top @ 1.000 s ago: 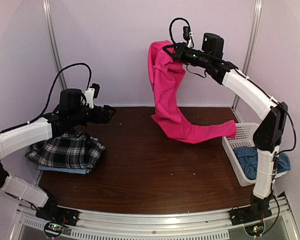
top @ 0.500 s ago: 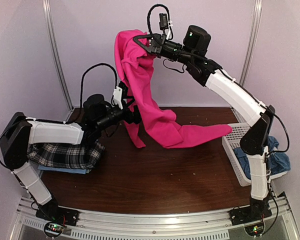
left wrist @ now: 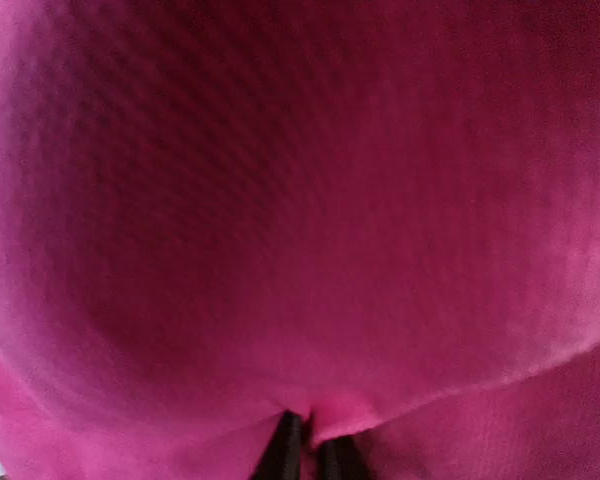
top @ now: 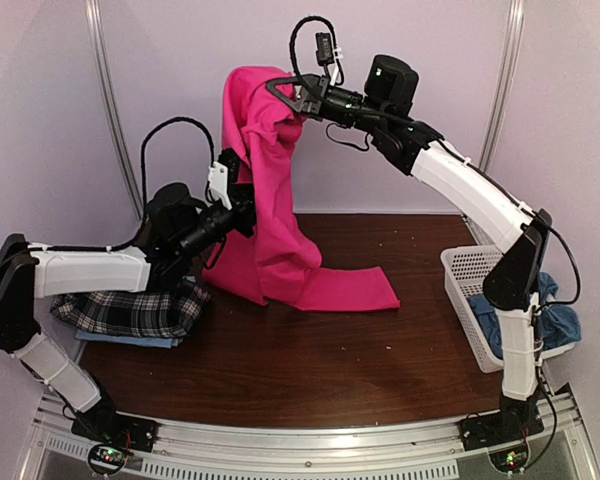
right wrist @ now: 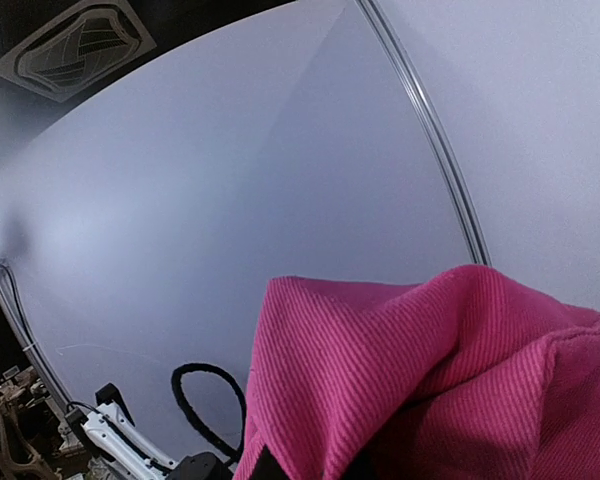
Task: Fold and stack the mixed laundry pile
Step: Place the crumpled trousers at the center of the board.
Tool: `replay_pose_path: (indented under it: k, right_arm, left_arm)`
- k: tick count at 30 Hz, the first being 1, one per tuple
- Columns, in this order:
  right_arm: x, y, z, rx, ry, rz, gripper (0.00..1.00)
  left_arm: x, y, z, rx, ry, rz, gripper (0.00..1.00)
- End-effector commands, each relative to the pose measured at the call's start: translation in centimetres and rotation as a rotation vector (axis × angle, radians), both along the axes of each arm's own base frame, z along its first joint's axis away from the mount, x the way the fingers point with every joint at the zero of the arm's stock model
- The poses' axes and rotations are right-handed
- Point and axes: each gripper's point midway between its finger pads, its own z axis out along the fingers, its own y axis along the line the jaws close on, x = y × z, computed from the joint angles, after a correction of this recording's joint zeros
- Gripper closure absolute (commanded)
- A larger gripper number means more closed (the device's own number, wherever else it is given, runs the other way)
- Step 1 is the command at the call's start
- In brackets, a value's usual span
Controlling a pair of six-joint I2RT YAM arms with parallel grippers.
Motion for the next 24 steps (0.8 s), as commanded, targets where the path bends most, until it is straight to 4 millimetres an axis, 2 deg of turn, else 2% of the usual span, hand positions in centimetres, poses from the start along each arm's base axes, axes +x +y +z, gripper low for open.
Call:
replay_pose_path:
  k: [1, 3, 5, 7, 8, 10, 12, 13, 14, 15, 17, 18, 19, 21, 24]
  right_arm:
    - [-0.7, -5.4, 6.1, 0.098, -0.154, -0.145, 1.0]
    - [0.5, -6.4, 6.0, 0.098, -0.151, -0.175, 1.0]
    - [1.9, -7.3, 5.7, 0.091, -0.14, -0.221, 1.0]
    - [4.1, -8.4, 4.1, 0.048, -0.089, -0.306, 1.0]
    - [5.5, -9.3, 2.7, 0.02, -0.053, -0.353, 1.0]
    - [7.3, -11.2, -1.0, -0.036, 0.03, -0.426, 1.0]
    - [8.5, -12.5, -6.8, -0.135, 0.116, -0.477, 1.0]
    - [8.8, -13.5, -9.7, -0.198, 0.153, -0.522, 1.0]
    - [9.4, -14.3, -14.4, -0.31, 0.22, -0.574, 1.0]
    - [10.0, -15.5, -18.8, -0.42, 0.284, -0.636, 0.94]
    - [10.7, -18.5, -26.5, -0.626, 0.415, -0.726, 0.7]
    - [10.8, -20.2, -29.1, -0.692, 0.476, -0.758, 0.54]
    - [10.6, -21.7, -31.3, -0.733, 0.529, -0.775, 0.45]
    - [9.9, -24.0, -33.0, -0.734, 0.579, -0.796, 0.36]
    - [8.4, -25.8, -32.0, -0.671, 0.543, -0.816, 0.05]
  left_arm:
    - [-2.8, 3.6, 5.2, -0.004, -0.107, 0.072, 1.0]
    - [-2.8, 5.8, 6.5, -0.01, -0.096, 0.13, 1.0]
    - [-1.9, 8.5, 7.4, -0.024, -0.065, 0.204, 1.0]
    - [-1.9, 8.0, 7.1, 0.041, -0.041, 0.155, 1.0]
    - [-1.7, 7.2, 5.5, 0.128, -0.002, 0.125, 1.0]
    - [-1.3, 5.9, 2.9, 0.247, 0.068, 0.077, 1.0]
    - [0.3, 5.8, -1.1, 0.357, 0.182, 0.111, 1.0]
    - [1.1, 6.0, -3.2, 0.419, 0.236, 0.142, 0.92]
    - [1.9, 6.4, -5.5, 0.487, 0.305, 0.181, 0.72]
    - [2.7, 7.2, -7.1, 0.525, 0.363, 0.24, 0.56]
    - [3.1, 7.5, -9.1, 0.522, 0.432, 0.272, 0.37]
    - [2.8, 7.0, -9.9, 0.498, 0.448, 0.246, 0.26]
    - [2.1, 6.5, -11.2, 0.48, 0.466, 0.204, 0.16]
    - [1.5, 5.8, -12.6, 0.468, 0.486, 0.172, 0.12]
    - [0.0, 3.8, -15.5, 0.528, 0.546, 0.097, 0.12]
